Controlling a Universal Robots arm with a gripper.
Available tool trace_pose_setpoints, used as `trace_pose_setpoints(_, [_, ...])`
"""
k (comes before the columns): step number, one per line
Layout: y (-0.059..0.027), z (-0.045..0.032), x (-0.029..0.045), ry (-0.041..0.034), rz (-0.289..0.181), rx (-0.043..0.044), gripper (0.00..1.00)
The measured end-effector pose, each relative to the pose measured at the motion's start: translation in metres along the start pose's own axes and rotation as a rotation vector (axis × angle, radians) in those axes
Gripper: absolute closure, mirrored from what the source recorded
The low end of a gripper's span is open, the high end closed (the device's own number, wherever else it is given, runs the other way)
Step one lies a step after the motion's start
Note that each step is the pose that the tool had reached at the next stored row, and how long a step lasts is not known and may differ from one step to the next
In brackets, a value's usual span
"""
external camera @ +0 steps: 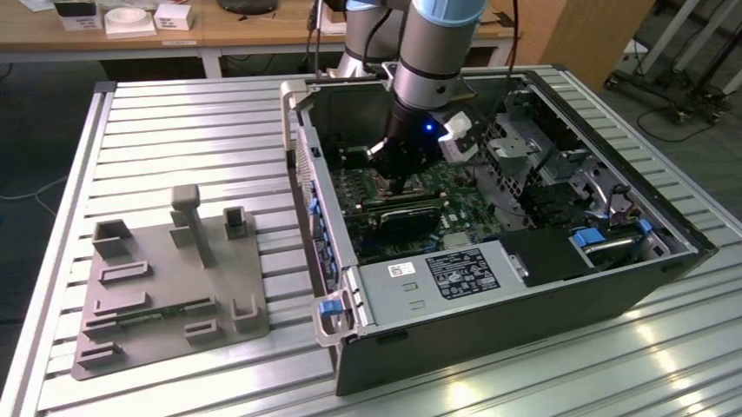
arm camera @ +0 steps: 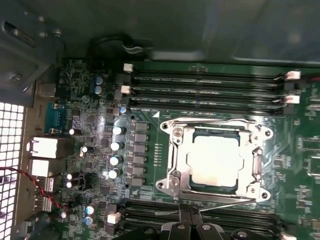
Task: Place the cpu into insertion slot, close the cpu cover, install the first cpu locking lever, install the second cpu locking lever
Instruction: 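Install the second cpu locking lever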
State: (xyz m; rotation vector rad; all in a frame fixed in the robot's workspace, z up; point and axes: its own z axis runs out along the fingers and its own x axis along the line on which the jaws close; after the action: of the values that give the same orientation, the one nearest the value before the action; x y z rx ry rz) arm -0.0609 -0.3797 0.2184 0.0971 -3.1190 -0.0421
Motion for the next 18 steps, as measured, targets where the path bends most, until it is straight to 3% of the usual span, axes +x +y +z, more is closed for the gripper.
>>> trace_pose_setpoints(18, [0.0008, 0.0073, 0.0159, 0.0023, 0.0, -0.0001, 0.9])
